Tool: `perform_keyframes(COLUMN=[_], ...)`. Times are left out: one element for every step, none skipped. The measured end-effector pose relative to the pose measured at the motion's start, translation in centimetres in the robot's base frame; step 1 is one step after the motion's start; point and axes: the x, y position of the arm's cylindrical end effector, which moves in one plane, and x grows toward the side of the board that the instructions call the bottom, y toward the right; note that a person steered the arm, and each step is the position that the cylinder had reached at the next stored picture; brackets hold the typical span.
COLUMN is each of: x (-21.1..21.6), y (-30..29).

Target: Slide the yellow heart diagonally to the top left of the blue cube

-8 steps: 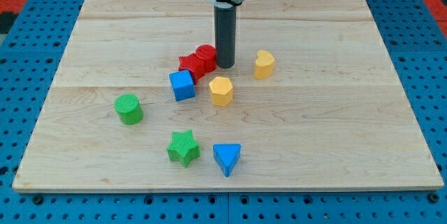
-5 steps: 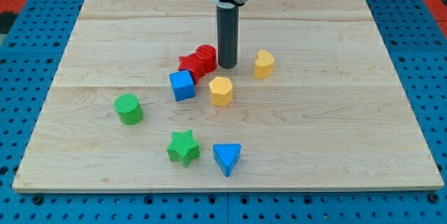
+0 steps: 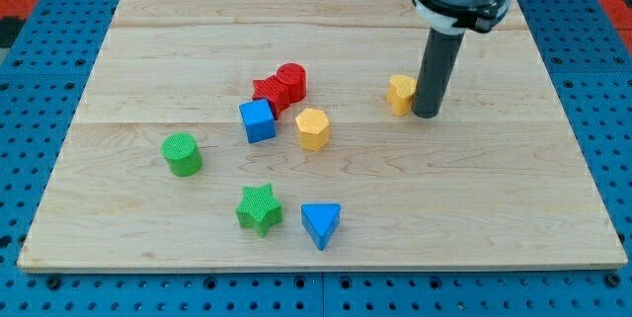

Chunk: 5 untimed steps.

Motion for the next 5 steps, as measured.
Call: perform_keyframes(x=[-1.6, -3.7, -6.5, -9.5, -13.2], y=[-5.6, -4.9, -4.7, -7.7, -10.4])
